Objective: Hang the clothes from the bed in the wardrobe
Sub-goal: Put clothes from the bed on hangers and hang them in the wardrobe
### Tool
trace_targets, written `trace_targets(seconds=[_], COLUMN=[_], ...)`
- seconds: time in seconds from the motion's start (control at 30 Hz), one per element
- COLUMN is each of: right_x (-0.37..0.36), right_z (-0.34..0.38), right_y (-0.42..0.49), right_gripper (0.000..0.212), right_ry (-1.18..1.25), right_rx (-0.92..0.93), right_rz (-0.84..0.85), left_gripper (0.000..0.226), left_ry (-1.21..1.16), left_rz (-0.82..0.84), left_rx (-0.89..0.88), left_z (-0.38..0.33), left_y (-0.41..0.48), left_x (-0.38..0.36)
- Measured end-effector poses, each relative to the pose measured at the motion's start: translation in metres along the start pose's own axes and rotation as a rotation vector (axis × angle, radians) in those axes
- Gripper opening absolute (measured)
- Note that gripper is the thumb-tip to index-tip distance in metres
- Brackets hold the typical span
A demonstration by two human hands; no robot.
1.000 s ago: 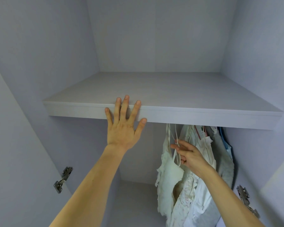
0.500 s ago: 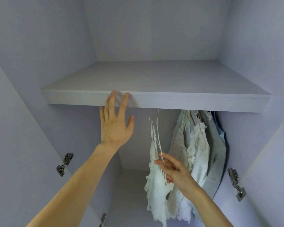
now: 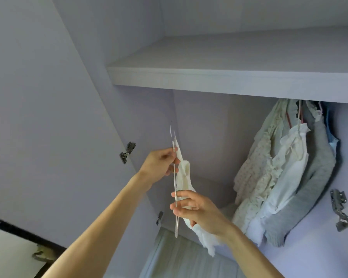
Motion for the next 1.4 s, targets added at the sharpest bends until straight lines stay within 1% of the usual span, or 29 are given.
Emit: trace_targets(seconds=[0.07,0.1,0.17,0.23,0.3,0.37,0.43,0.47,0.5,0.53,0.57,0.63,0.7,0.77,0.83,0.9,0.93,0.97,1.0,1.03,1.07,1.1,1.2,1.3,1.4], right_x=[-0.008,-0.012,-0.018,-0.026,-0.041,-0.063,-0.096,-0.115,-0.136,-0.158,-0.179,-0.216,-0.248,-0.275,-0.298,-0.317,-0.326,-0.334,-0.342,-0.348,-0.355,-0.361,-0.377,-0.391,-0.400], right_z=[0.002,0.002,0.003,0.008,0.014,0.022,0.031,0.037,0.043,0.051,0.060,0.082,0.105,0.127,0.147,0.169,0.181,0.191,0.202,0.208,0.213,0.217,0.219,0.212,0.206], right_y=[0.003,0.005,0.010,0.014,0.014,0.008,-0.003,-0.008,-0.013,-0.019,-0.025,-0.041,-0.060,-0.080,-0.102,-0.124,-0.133,-0.139,-0.144,-0.147,-0.150,-0.152,-0.160,-0.168,-0.174], right_gripper=[0.024,0.019,0.014,0.016,0.031,0.049,0.064,0.064,0.059,0.053,0.048,0.043,0.045,0.049,0.056,0.064,0.065,0.064,0.070,0.079,0.080,0.075,0.056,0.037,0.030], right_ry=[0.004,-0.012,-0.057,-0.041,-0.058,-0.147,-0.344,-0.510,-0.669,-0.774,-0.812,-0.745,-0.700,-0.698,-0.692,-0.724,-0.780,-0.832,-0.846,-0.815,-0.755,-0.689,-0.591,-0.626,-0.666], right_rx=[-0.007,-0.005,0.008,0.051,0.126,0.265,0.483,0.617,0.764,0.892,0.972,1.041,1.106,1.166,1.204,1.253,1.288,1.321,1.326,1.312,1.278,1.267,1.271,1.242,1.279], right_rz=[0.034,0.004,-0.114,-0.230,-0.303,-0.353,-0.381,-0.400,-0.420,-0.432,-0.435,-0.447,-0.480,-0.469,-0.470,-0.471,-0.425,-0.316,-0.143,0.048,0.198,0.264,0.261,0.313,0.339], left_gripper=[0.021,0.020,0.020,0.020,0.020,0.021,0.021,0.020,0.020,0.020,0.020,0.021,0.021,0.022,0.022,0.023,0.023,0.022,0.020,0.019,0.019,0.020,0.021,0.018,0.017], left_ry=[0.004,-0.005,-0.038,-0.066,-0.063,-0.035,-0.043,-0.050,-0.053,-0.046,-0.024,0.050,0.105,0.125,0.154,0.196,0.215,0.226,0.237,0.244,0.251,0.256,0.294,0.273,0.257], left_rz=[-0.100,-0.163,-0.273,-0.351,-0.432,-0.515,-0.605,-0.650,-0.697,-0.749,-0.802,-0.900,-1.011,-1.123,-1.182,-1.208,-1.220,-1.234,-1.253,-1.275,-1.294,-1.302,-1.307,-1.359,-1.394], left_rx=[-0.012,-0.016,-0.021,-0.026,-0.029,-0.045,-0.084,-0.108,-0.131,-0.154,-0.178,-0.221,-0.230,-0.221,-0.215,-0.207,-0.207,-0.211,-0.211,-0.206,-0.198,-0.188,-0.131,-0.112,-0.105], left_z=[0.006,0.009,0.012,0.013,0.014,0.014,0.014,0.011,0.007,0.002,-0.004,-0.019,-0.033,-0.044,-0.052,-0.060,-0.063,-0.067,-0.070,-0.071,-0.071,-0.069,-0.058,-0.043,-0.026], left_y=[-0.026,-0.041,-0.078,-0.120,-0.167,-0.217,-0.273,-0.300,-0.327,-0.351,-0.375,-0.417,-0.454,-0.488,-0.519,-0.544,-0.555,-0.564,-0.573,-0.582,-0.590,-0.597,-0.612,-0.618,-0.624], left_x=[0.016,0.025,0.044,0.061,0.075,0.089,0.102,0.110,0.117,0.126,0.135,0.154,0.175,0.194,0.209,0.219,0.222,0.225,0.228,0.232,0.236,0.240,0.249,0.250,0.252])
Point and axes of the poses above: each hand's wrist, its own y-axis towards the middle knuckle, its own x-axis out of the back of the hand, z = x × y, the point moved 1 cm from there along y, towards the middle knuckle, and after that the axes turned 2 degrees about -x, right-handed, at the moved point
